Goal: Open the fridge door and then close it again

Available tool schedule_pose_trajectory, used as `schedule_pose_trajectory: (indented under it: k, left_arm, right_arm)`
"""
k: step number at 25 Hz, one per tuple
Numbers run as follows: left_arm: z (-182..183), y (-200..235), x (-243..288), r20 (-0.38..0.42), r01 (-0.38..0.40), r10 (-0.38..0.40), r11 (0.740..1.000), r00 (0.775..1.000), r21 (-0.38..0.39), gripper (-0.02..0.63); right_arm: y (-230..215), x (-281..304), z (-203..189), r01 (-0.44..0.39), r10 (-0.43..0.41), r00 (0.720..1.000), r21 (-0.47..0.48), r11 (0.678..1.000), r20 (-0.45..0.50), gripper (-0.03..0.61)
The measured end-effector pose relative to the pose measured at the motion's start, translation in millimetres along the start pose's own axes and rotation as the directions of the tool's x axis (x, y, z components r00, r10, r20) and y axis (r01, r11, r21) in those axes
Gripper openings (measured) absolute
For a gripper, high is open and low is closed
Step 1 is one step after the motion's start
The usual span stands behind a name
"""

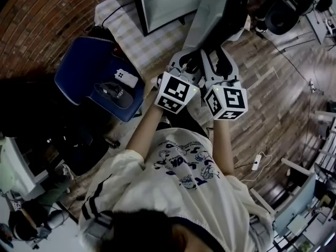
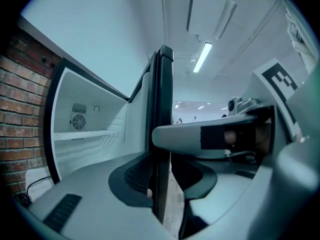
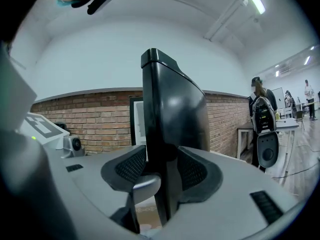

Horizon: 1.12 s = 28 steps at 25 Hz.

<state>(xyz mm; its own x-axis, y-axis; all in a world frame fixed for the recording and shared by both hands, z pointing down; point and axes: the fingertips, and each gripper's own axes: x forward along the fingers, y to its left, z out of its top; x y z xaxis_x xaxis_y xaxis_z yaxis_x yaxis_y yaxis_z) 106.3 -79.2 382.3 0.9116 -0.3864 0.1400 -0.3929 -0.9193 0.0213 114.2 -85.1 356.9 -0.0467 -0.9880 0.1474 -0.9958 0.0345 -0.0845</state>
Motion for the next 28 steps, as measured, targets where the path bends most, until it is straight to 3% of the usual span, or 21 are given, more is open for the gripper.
schedule_pose_trajectory:
  k: [28]
  left_arm:
    - [0, -47, -6, 0.001, 0.093, -0.093, 0.996, 0.996, 0.016, 0.121]
  right_arm:
    - [-65, -49, -2, 0.214, -0.213, 0.977, -0.01, 0.977, 0.026, 0.144]
